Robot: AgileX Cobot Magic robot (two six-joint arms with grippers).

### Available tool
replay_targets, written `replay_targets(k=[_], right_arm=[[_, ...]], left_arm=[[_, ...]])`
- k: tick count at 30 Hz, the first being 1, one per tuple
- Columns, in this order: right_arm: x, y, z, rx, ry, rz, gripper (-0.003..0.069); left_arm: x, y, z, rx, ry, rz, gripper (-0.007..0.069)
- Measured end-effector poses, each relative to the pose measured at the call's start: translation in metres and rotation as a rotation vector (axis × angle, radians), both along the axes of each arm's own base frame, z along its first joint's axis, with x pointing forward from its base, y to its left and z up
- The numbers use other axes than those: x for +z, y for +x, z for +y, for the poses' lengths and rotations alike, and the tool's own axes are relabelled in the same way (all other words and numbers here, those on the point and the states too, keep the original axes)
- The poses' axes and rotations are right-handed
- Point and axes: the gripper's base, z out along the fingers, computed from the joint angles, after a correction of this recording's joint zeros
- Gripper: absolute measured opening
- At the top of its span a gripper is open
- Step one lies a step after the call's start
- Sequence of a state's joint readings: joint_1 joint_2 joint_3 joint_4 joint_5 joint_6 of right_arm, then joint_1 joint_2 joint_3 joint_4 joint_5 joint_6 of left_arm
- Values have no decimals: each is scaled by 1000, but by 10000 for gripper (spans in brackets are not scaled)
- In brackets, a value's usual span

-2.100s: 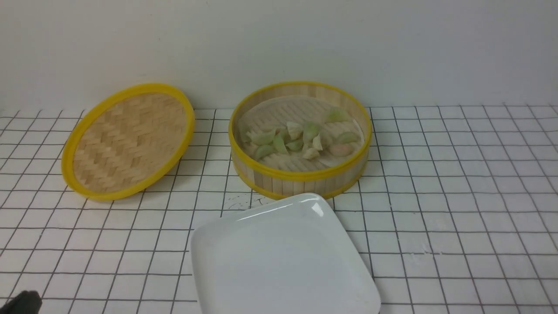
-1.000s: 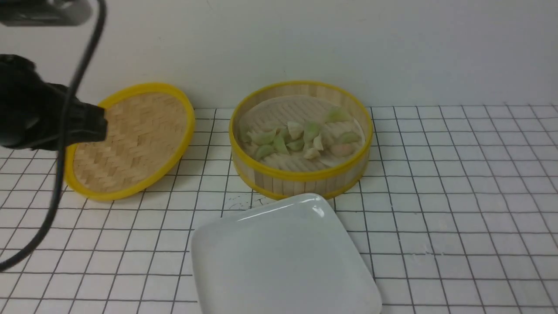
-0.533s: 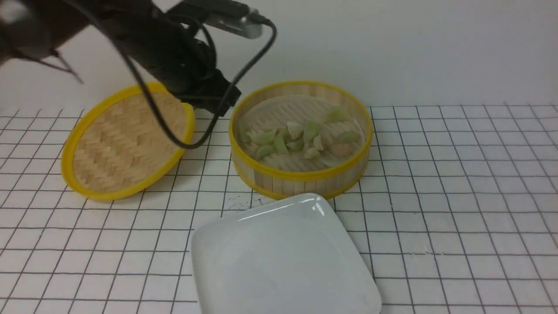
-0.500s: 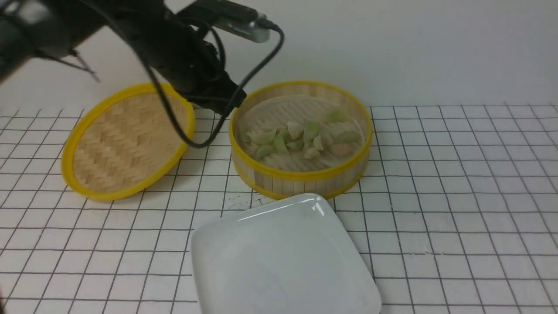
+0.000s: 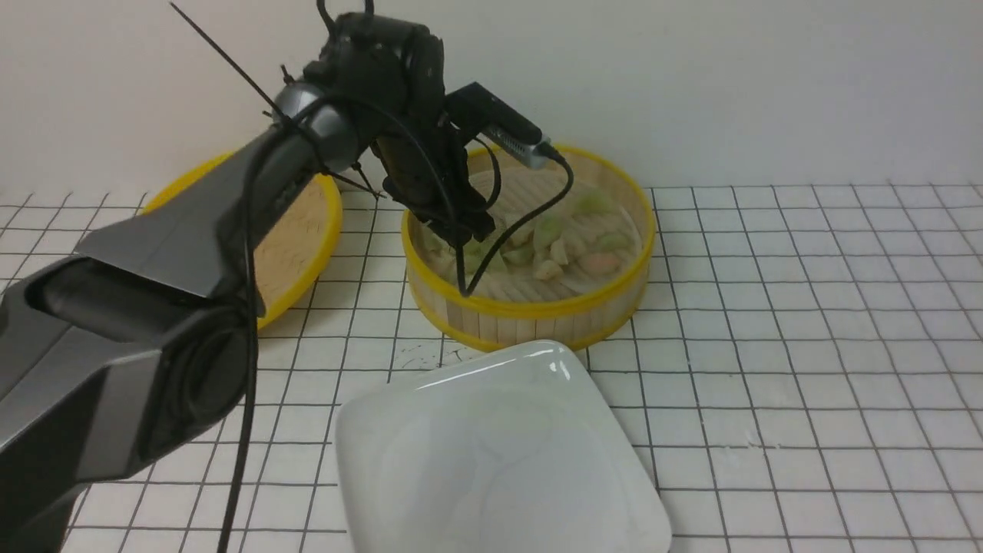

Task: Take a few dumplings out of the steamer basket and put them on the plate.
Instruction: Use the left arm to grab a dumpling from the steamer

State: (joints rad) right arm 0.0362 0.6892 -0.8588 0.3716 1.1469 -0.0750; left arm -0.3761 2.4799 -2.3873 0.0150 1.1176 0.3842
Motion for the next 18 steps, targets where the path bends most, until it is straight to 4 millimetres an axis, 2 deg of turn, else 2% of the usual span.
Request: replay_targets(k=[10, 14, 18], right_arm=[[-1, -1, 0, 6, -2, 17, -10], [-2, -2, 0, 11, -4, 32, -10], [-3, -4, 1, 19, -7, 52, -10]], left_arm=[[-21, 12, -4, -3, -8, -56, 371], [-33, 12, -6, -5, -7, -31, 302], [-34, 10, -5, -5, 6, -7, 220]])
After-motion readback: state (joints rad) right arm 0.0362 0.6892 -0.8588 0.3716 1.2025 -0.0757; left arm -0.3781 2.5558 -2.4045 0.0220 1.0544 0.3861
